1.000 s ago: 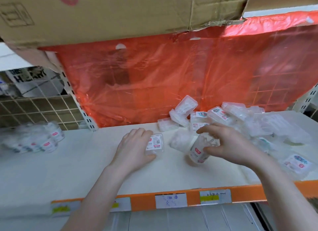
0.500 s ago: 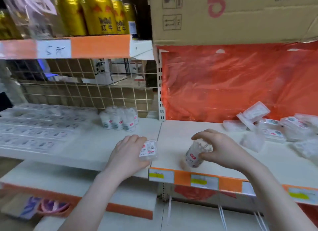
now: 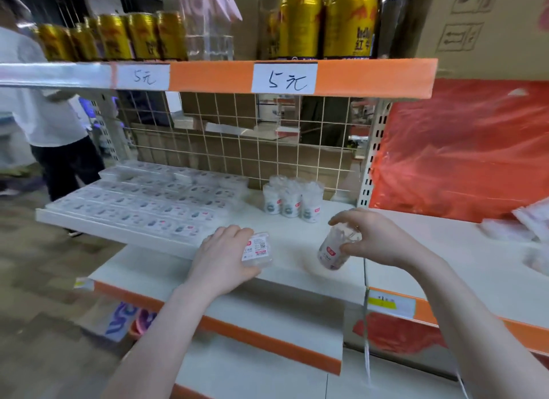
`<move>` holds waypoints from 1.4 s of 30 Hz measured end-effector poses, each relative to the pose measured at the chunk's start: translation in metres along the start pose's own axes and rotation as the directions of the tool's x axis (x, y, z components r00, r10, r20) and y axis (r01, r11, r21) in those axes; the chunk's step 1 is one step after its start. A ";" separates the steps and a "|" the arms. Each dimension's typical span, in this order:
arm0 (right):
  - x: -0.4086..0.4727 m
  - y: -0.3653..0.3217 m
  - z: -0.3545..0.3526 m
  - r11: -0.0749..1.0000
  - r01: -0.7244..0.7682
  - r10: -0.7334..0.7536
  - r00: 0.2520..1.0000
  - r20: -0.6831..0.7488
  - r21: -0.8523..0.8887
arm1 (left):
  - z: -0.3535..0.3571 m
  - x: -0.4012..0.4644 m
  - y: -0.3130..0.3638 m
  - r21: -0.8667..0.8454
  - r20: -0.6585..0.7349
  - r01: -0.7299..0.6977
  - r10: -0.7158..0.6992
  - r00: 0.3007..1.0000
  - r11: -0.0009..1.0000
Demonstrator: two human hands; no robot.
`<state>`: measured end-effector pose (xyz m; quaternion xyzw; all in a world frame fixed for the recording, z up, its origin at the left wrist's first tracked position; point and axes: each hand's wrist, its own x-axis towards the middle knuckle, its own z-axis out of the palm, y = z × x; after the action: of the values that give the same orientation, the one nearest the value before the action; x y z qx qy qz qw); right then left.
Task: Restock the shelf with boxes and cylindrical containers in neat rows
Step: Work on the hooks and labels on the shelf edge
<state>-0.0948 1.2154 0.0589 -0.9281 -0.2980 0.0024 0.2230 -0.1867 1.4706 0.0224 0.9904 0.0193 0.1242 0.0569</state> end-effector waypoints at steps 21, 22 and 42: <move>0.177 -0.012 0.048 0.985 0.143 -0.111 0.954 0.277 -0.101 | 0.023 0.120 -0.091 0.031 0.092 0.000 -0.003 0.996 1.000; 0.181 -0.015 0.050 0.985 0.145 -0.112 0.950 0.290 -0.096 | 0.023 0.123 -0.095 0.036 0.091 -0.003 0.000 0.996 0.999; 0.192 -0.056 0.080 0.894 -0.118 0.211 0.962 0.173 -0.432 | 0.029 0.166 -0.151 -0.009 0.135 -0.191 0.190 0.972 0.982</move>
<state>0.0207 1.3954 0.0347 -0.9704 -0.2339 0.0579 -0.0151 -0.0226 1.6257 0.0172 0.9940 -0.0795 0.0615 0.0442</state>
